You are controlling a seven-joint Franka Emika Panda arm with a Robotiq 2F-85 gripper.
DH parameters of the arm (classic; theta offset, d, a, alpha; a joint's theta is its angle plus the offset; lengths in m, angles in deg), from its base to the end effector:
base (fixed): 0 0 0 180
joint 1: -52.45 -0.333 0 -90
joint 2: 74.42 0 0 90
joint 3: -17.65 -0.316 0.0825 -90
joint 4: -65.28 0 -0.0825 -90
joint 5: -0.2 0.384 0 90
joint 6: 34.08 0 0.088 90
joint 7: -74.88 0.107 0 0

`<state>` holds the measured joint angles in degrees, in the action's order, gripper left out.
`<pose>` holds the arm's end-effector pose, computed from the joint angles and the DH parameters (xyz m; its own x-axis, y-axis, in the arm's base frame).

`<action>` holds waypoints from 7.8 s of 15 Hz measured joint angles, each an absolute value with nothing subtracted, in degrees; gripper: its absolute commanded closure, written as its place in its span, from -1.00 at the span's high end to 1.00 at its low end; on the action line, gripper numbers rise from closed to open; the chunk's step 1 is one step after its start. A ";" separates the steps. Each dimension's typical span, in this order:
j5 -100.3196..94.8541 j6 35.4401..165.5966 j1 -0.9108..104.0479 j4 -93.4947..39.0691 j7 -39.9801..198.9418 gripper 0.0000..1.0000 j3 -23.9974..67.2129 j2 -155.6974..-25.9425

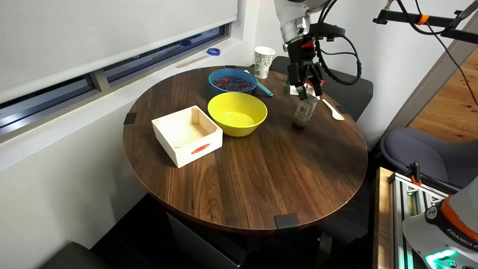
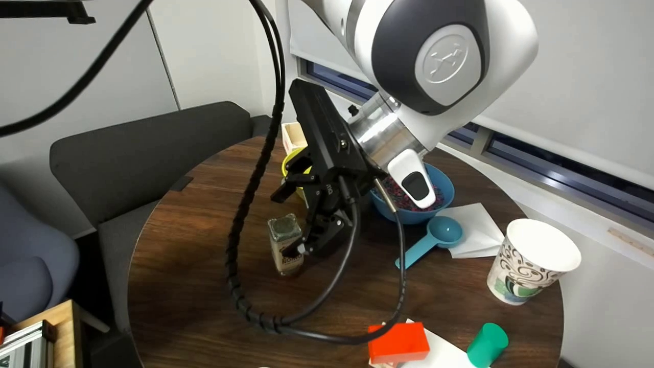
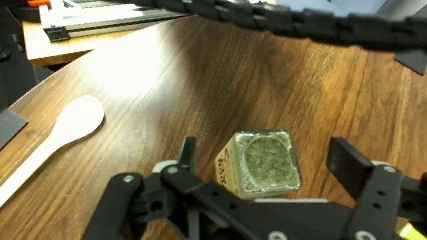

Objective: Turn the salt bottle upright

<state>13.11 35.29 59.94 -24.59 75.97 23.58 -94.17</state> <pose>0.5653 -0.0982 0.4158 0.7544 -0.1364 -0.6420 -0.3091 -0.9367 -0.1642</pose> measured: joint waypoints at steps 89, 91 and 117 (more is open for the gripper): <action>-44.80 104.09 53.88 -77.34 150.70 -0.54 14.50 -64.99; -44.82 104.56 53.96 -77.73 150.89 -0.54 14.51 -65.01; -11.82 108.99 56.80 -78.00 115.74 1.00 21.23 -62.92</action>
<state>-11.82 108.99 56.80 -78.00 115.74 21.23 -62.92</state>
